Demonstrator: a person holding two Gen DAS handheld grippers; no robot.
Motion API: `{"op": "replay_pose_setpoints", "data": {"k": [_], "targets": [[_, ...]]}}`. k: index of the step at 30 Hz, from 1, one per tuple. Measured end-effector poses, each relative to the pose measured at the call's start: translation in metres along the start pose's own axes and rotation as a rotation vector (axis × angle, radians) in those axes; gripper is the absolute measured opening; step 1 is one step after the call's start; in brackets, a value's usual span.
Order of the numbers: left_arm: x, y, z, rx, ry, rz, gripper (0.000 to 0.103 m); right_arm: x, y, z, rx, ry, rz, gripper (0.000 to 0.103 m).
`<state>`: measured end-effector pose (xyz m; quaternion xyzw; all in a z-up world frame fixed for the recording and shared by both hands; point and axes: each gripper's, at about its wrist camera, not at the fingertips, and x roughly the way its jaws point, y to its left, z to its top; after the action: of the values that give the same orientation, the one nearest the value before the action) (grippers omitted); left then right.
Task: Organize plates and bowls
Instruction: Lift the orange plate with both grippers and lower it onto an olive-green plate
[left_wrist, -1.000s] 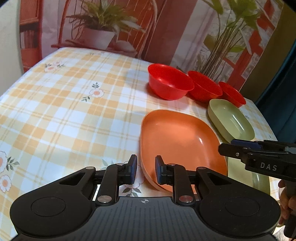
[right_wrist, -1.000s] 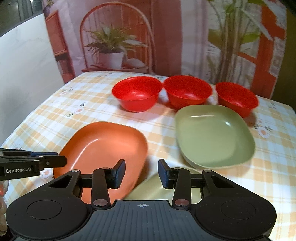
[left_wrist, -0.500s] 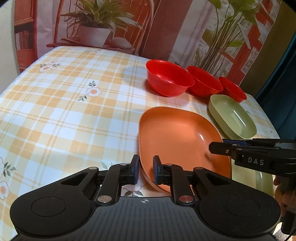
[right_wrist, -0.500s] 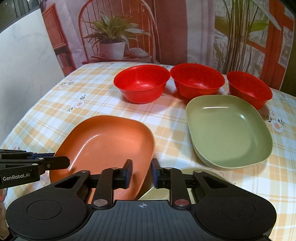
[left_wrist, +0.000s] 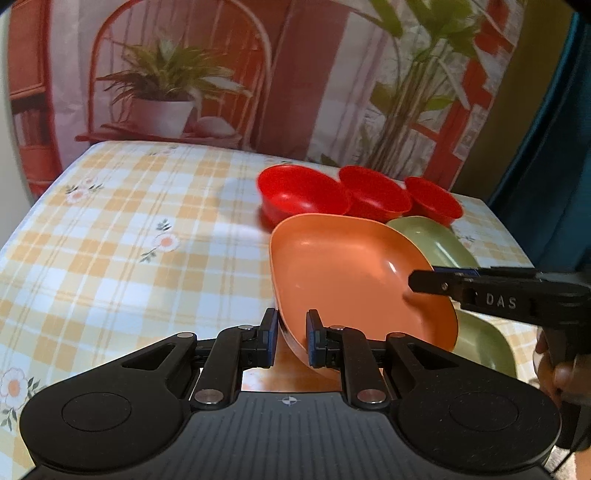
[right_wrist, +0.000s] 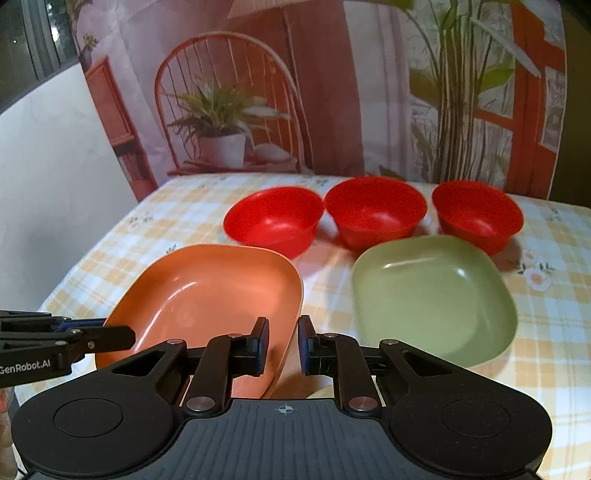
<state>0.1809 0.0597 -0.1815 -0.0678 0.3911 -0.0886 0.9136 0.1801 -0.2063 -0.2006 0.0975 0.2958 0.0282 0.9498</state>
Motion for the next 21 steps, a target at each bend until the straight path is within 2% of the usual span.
{"op": "replay_pose_setpoints", "data": {"k": [11, 21], "targets": [[0.018, -0.056, 0.025, 0.080, 0.033, -0.109, 0.018, -0.026, -0.067, 0.038, -0.083, -0.028, -0.006, 0.015], [0.058, -0.105, 0.026, 0.132, 0.141, -0.174, 0.020, -0.022, -0.135, 0.041, -0.044, 0.042, -0.024, 0.015]]}}
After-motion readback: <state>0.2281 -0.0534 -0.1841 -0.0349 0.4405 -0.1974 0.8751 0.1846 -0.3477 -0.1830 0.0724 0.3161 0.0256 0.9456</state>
